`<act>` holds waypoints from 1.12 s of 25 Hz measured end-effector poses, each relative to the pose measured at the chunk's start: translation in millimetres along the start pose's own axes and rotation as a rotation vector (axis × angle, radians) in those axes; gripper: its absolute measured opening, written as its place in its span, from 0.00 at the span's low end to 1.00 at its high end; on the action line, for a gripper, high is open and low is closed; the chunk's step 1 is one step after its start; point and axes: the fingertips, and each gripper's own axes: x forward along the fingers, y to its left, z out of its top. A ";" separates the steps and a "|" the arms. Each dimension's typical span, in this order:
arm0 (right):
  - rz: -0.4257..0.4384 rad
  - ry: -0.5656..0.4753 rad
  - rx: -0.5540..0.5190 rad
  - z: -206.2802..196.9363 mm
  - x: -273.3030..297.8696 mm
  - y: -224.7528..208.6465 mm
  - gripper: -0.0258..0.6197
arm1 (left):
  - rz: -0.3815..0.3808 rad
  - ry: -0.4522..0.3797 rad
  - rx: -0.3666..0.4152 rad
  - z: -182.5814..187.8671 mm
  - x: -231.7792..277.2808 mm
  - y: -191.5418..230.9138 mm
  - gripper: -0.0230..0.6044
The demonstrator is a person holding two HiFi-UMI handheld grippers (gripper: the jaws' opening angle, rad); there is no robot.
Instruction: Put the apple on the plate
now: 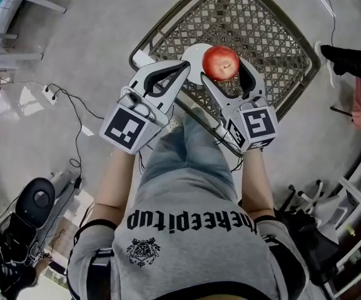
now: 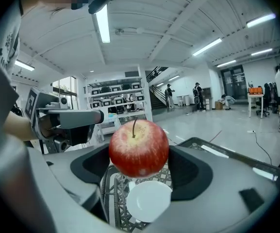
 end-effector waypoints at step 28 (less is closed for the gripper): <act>0.063 0.187 0.059 -104.1 62.7 -18.1 0.64 | 0.060 0.069 -0.072 -53.6 5.9 23.2 0.07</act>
